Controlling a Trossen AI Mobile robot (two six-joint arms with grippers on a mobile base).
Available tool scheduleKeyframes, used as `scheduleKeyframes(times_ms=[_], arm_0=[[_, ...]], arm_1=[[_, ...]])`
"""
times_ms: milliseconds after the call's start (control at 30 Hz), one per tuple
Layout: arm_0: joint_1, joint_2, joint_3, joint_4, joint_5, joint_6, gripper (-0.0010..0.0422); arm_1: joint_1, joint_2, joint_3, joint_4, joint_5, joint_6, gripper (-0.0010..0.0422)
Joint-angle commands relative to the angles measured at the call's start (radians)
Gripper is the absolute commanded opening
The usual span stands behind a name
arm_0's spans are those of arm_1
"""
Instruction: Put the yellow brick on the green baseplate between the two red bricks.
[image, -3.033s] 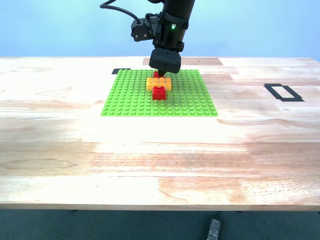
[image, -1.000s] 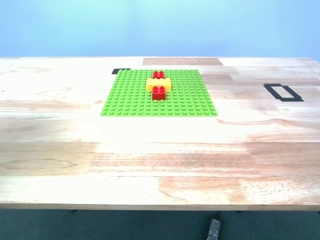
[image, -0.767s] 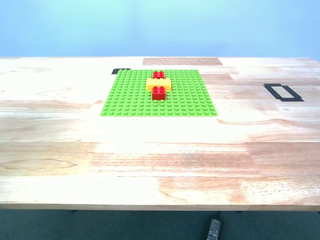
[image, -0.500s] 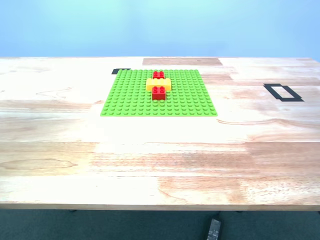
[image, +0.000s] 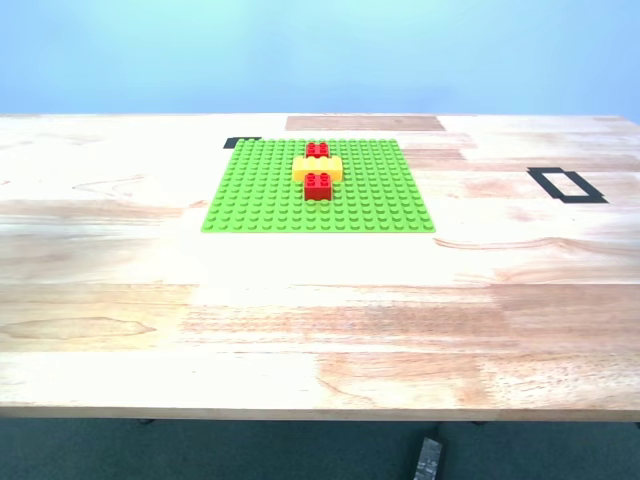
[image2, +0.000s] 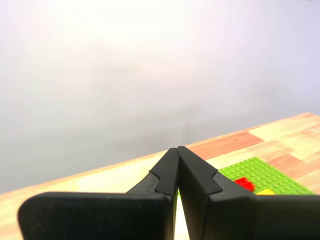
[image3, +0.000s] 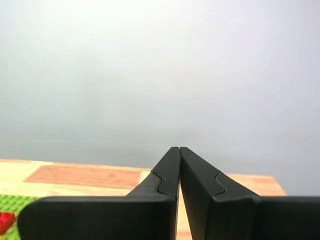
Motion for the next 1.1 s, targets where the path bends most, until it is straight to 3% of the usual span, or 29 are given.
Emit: scheduleKeyframes(times_ms=[33,200,333,500,633,1100], arm_0=[[0.0,-0.012,-0.046,0.037,-0.05,-0.001,0.0],[0.0,-0.021,-0.104,0.083,-0.052,0.0,0.0],[0.0,-0.023,-0.145,0.106,-0.052,-0.001,0.0],[0.0,-0.023,-0.195,0.163,-0.054,-0.008,0.0],[0.0,-0.023,-0.229,0.186,-0.11,-0.019,0.0],[0.0,-0.021,-0.232,0.081,-0.122,-0.016,0.0]], arm_1=[[0.0,-0.069,-0.05,0.001,0.001,-0.011,-0.0001],[-0.009,-0.161,-0.118,0.001,0.007,0.008,-0.0001],[-0.023,-0.184,-0.156,-0.001,0.084,0.016,-0.0001],[-0.047,-0.178,-0.171,0.007,0.084,-0.003,-0.0001],[-0.084,-0.18,-0.19,0.015,0.117,-0.008,-0.0001],[-0.163,-0.166,-0.217,0.031,0.023,-0.005,-0.0001]])
